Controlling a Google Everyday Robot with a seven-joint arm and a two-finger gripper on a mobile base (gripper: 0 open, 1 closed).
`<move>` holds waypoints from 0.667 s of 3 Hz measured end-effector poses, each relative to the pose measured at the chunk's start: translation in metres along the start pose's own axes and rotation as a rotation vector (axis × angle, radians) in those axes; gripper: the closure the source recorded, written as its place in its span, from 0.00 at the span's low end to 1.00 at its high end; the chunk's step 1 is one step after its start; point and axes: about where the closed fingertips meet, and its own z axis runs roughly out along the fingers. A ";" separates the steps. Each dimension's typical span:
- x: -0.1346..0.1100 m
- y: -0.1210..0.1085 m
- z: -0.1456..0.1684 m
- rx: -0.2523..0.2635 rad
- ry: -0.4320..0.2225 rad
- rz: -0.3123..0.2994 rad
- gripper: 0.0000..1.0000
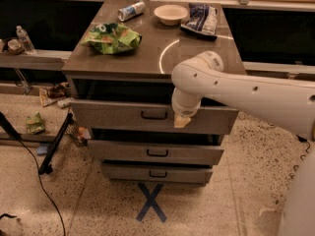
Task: Open top drawer
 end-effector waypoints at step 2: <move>0.013 0.035 -0.043 -0.139 -0.011 -0.020 0.70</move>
Offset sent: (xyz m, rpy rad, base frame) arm -0.1273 -0.0448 0.0685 -0.0506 0.3950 0.0534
